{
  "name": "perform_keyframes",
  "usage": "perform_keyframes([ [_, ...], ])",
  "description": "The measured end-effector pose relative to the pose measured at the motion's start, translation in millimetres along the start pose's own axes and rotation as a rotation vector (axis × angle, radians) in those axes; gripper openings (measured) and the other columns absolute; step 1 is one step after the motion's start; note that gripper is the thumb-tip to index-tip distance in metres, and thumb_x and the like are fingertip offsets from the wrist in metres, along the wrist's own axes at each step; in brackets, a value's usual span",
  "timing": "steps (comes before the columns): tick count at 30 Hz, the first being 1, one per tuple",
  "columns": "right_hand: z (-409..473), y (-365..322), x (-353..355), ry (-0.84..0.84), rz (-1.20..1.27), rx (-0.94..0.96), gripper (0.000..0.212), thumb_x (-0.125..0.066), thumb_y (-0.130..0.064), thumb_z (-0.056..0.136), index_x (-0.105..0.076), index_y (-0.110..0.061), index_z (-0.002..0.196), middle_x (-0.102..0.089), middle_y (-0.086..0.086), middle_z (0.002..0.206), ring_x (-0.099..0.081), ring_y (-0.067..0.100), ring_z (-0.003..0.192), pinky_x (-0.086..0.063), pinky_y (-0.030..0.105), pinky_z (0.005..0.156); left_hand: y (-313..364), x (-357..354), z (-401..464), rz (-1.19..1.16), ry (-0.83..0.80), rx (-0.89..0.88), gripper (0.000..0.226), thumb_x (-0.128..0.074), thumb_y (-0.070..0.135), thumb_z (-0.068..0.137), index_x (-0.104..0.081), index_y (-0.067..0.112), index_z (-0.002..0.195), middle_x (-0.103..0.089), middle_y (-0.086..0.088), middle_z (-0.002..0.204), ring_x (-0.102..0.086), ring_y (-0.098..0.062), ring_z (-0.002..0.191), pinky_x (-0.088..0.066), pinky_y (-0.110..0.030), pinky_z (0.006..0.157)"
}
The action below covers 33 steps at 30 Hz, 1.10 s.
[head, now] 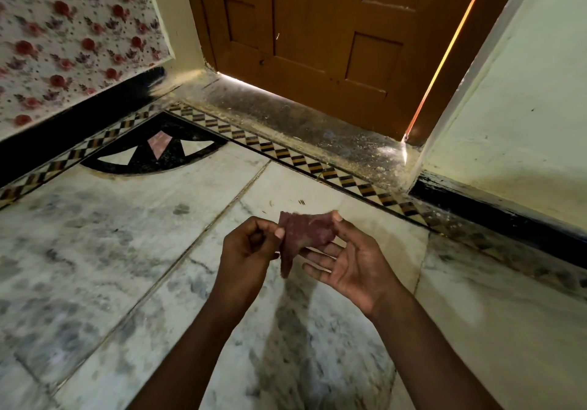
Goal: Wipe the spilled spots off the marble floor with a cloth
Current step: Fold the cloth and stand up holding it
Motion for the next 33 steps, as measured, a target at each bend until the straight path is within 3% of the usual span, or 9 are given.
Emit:
perform_keyframes([
  [3, 3.6, -4.2, 5.4, 0.023, -0.022, 0.051, 0.025, -0.072, -0.022, 0.095, -0.073, -0.015, 0.119, -0.078, 0.020, 0.119, -0.078, 0.038, 0.106, -0.059, 0.052, 0.100, 3.3, -5.1, -1.4, 0.021, -0.059, -0.030, 0.010, -0.069, 0.002, 0.100, -0.071, 0.008, 0.091, -0.074, -0.022, 0.085, -0.073, -0.031, 0.080, -0.061, -0.049, 0.085],
  [6, 6.7, -16.2, 7.7, 0.043, -0.088, 0.196, 0.027, -0.063, -0.002, 0.101, -0.070, -0.009, 0.126, -0.076, 0.020, 0.126, -0.076, 0.038, 0.111, -0.063, 0.049, 0.094, -0.4, -11.9, -7.0, 0.055, -0.118, -0.003, 0.015, -0.074, 0.002, 0.095, -0.073, 0.013, 0.105, -0.076, -0.012, 0.082, -0.076, -0.026, 0.083, -0.060, -0.035, 0.083],
  [10, -14.2, -50.8, -9.3, 0.069, -0.454, 0.599, 0.038, -0.064, 0.005, 0.099, -0.070, -0.021, 0.127, -0.080, 0.000, 0.117, -0.077, 0.020, 0.111, -0.065, 0.037, 0.090, -24.3, -26.6, -10.8, -0.048, -0.128, 0.210, 0.038, -0.069, 0.050, 0.096, -0.073, 0.020, 0.119, -0.082, -0.006, 0.107, -0.079, -0.019, 0.102, -0.060, -0.035, 0.090],
  [14, -29.7, -49.1, -34.7, -0.088, -0.821, 0.715, 0.043, -0.079, -0.001, 0.090, -0.073, -0.024, 0.127, -0.079, -0.010, 0.118, -0.076, 0.010, 0.112, -0.062, 0.041, 0.099, -43.7, -40.7, -12.9, -0.471, -0.085, 0.445, 0.062, -0.048, 0.059, 0.101, -0.071, 0.011, 0.133, -0.075, -0.018, 0.129, -0.071, -0.036, 0.123, -0.058, -0.048, 0.100],
  [18, -40.3, -53.0, -40.9, -0.185, -0.716, 0.731, 0.029, -0.074, -0.015, 0.098, -0.074, -0.016, 0.127, -0.081, -0.004, 0.116, -0.075, 0.014, 0.115, -0.061, 0.042, 0.100, -31.3, -62.4, -13.7, -0.714, -0.247, 0.462, 0.074, -0.031, 0.062, 0.107, -0.065, 0.007, 0.143, -0.064, -0.026, 0.135, -0.068, -0.041, 0.104, -0.052, -0.042, 0.076],
  [21, -40.1, -65.9, -27.3, -0.017, -0.646, 0.818, 0.019, -0.067, -0.022, 0.104, -0.074, -0.017, 0.121, -0.081, -0.002, 0.111, -0.076, 0.017, 0.111, -0.062, 0.038, 0.094, -30.6, -62.0, -13.9, -0.701, -0.241, 0.430, 0.068, -0.033, 0.055, 0.111, -0.061, 0.003, 0.146, -0.058, -0.038, 0.140, -0.063, -0.046, 0.113, -0.048, -0.049, 0.091],
  [25, -27.3, -65.5, -3.3, 0.252, -0.758, 0.777, 0.013, -0.075, -0.028, 0.098, -0.078, -0.018, 0.105, -0.078, -0.008, 0.098, -0.074, 0.006, 0.095, -0.055, 0.015, 0.078, -34.0, -49.7, -10.3, -0.584, -0.151, 0.347, 0.054, -0.041, 0.043, 0.111, -0.065, 0.005, 0.142, -0.067, -0.027, 0.141, -0.059, -0.051, 0.135, -0.052, -0.049, 0.104],
  [29, -12.7, -49.4, 1.2, 0.241, -0.799, 0.624, 0.022, -0.074, -0.041, 0.097, -0.079, -0.019, 0.095, -0.079, -0.007, 0.088, -0.075, 0.006, 0.083, -0.056, 0.015, 0.071, -26.8, -41.6, -9.5, -0.348, -0.115, 0.261, 0.052, -0.053, 0.055, 0.104, -0.073, 0.016, 0.132, -0.075, -0.025, 0.122, -0.070, -0.041, 0.109, -0.051, -0.044, 0.088],
  [33, -5.5, -41.1, 4.4, 0.249, -0.740, 0.560, 0.026, -0.074, -0.048, 0.095, -0.082, -0.023, 0.095, -0.081, -0.006, 0.088, -0.078, 0.010, 0.086, -0.065, 0.036, 0.083, -23.7, -39.8, -10.9, -0.119, -0.112, 0.178, 0.036, -0.050, 0.039, 0.111, -0.080, 0.018, 0.109, -0.071, -0.005, 0.080, -0.059, -0.018, 0.066, -0.042, -0.028, 0.059],
])
Point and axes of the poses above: each hand's wrist, its own z-axis towards the middle knuckle, its own x-axis out of the back of the hand, y = z × x, the point moved 10 cm from there along z, towards the middle knuckle
